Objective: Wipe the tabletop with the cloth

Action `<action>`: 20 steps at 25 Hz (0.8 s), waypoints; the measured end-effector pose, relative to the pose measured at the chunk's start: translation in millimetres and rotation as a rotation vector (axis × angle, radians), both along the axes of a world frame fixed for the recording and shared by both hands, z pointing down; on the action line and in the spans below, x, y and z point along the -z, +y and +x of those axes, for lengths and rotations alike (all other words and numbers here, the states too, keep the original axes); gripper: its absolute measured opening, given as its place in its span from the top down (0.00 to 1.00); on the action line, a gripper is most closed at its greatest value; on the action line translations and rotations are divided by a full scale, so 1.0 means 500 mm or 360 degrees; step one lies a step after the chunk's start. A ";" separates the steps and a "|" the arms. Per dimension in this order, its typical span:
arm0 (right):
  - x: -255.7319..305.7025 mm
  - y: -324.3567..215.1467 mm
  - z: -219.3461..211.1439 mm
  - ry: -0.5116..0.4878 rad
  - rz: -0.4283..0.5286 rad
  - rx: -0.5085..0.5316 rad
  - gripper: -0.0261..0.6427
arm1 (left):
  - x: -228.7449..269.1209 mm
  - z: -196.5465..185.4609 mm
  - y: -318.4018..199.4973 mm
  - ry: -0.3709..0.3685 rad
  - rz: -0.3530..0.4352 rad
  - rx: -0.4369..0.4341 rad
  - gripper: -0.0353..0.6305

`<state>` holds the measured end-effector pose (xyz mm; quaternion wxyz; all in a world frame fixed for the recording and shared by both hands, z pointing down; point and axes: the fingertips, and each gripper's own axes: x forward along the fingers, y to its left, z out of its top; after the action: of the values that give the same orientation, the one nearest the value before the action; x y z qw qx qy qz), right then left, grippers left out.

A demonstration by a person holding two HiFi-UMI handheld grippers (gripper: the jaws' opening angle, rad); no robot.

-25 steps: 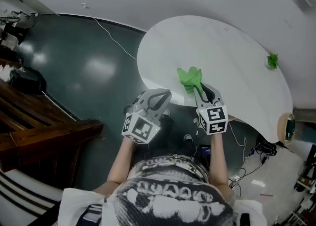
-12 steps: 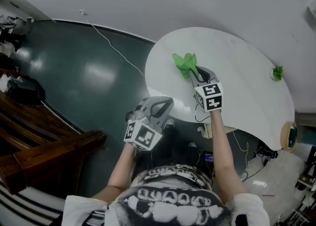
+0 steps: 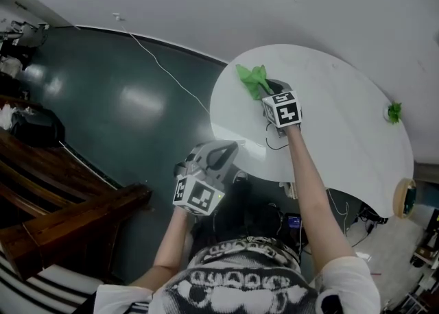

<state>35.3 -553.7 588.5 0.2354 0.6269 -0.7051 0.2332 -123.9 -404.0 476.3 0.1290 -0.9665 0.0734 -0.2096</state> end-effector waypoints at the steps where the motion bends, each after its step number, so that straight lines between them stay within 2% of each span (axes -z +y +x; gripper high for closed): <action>1: -0.012 -0.003 0.006 0.0009 -0.0022 -0.0003 0.83 | 0.000 -0.001 -0.003 -0.0002 -0.0008 0.0005 0.93; 9: -0.058 0.036 0.087 0.0000 -0.0117 -0.0139 0.83 | -0.016 0.026 0.011 -0.0017 -0.0026 -0.0089 0.93; 20: -0.060 0.213 0.299 0.0069 -0.0183 -0.0406 0.83 | 0.014 0.172 0.109 0.0018 -0.0015 -0.0365 0.93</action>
<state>185.0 -447.1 618.5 0.2546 0.7018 -0.6000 0.2875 -38.0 -349.4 469.5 0.1472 -0.9703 -0.0377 -0.1884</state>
